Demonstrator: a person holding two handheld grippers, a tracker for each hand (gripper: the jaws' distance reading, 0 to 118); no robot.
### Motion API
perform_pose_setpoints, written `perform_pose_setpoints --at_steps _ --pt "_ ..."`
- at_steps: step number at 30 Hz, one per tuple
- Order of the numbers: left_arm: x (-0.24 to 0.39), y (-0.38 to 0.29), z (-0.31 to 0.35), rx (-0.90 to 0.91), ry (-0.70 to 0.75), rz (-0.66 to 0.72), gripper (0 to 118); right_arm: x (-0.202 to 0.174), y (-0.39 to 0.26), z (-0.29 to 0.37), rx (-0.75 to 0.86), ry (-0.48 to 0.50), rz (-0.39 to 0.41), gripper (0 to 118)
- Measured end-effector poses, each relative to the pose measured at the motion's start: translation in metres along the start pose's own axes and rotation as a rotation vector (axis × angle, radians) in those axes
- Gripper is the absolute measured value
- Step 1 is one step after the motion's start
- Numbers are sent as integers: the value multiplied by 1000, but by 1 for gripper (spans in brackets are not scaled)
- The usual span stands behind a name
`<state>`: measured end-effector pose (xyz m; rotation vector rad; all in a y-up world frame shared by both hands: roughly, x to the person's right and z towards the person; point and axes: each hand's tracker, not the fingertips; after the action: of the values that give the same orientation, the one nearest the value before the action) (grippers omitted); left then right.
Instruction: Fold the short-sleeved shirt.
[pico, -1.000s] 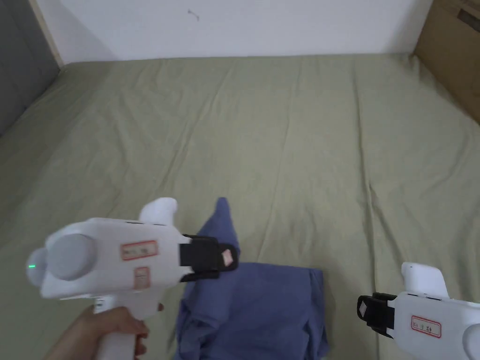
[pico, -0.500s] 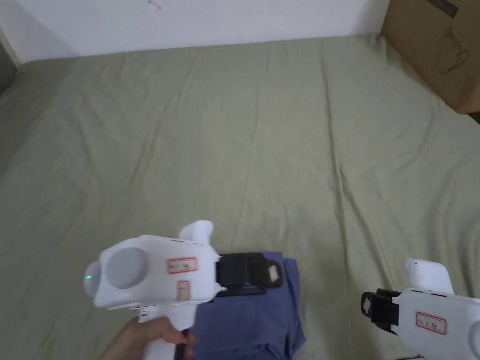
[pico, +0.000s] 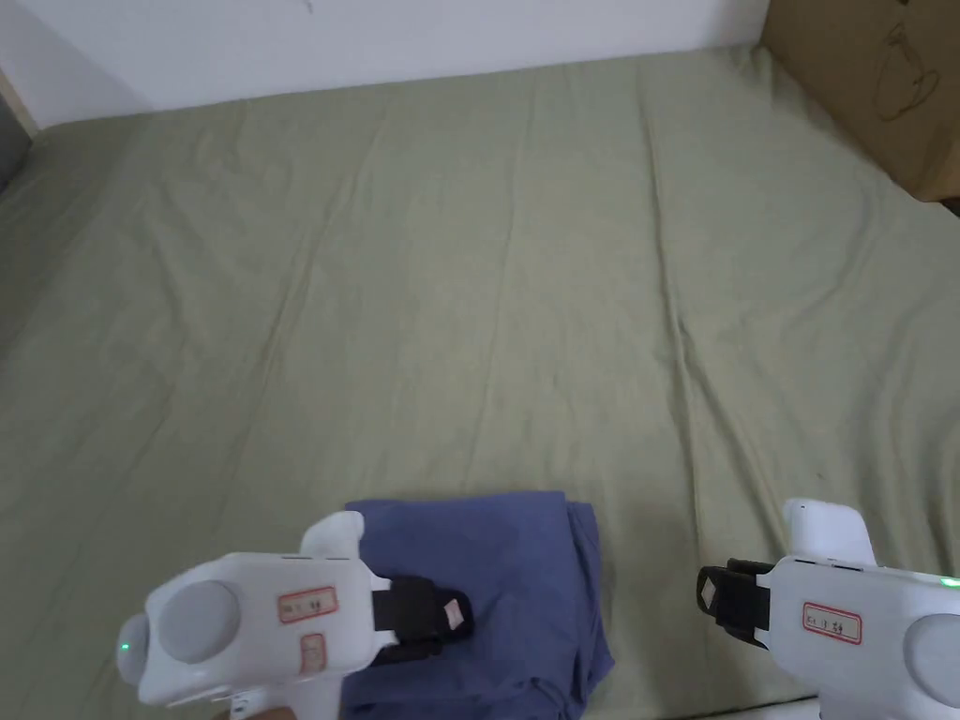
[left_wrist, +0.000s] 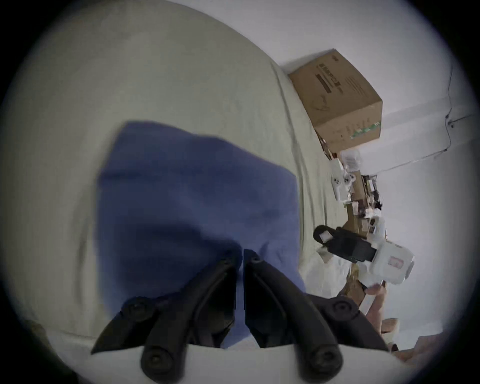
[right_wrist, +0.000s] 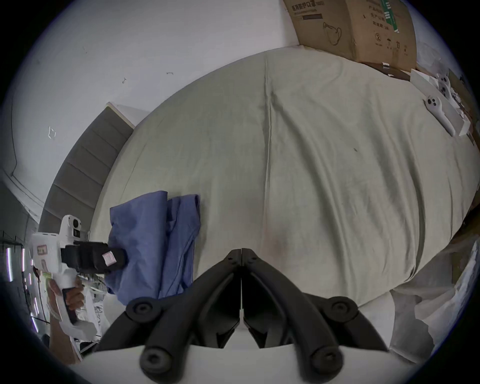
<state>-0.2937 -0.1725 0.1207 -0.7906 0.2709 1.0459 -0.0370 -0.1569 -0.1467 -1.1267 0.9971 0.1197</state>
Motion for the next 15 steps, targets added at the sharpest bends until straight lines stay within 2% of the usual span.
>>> perform_pose_setpoints --at_steps 3,7,11,15 --pt "15 -10 -22 -39 -66 17 6 2 0 3 5 -2 -2 0" --pt "39 -20 -42 -75 1 -85 6 10 0 6 12 -8 -23 0" --pt "51 -23 -41 -74 -14 -96 6 13 -1 8 16 -14 -32 0" --pt "62 -28 -37 -82 0 -169 6 13 -2 8 16 -16 -39 0"
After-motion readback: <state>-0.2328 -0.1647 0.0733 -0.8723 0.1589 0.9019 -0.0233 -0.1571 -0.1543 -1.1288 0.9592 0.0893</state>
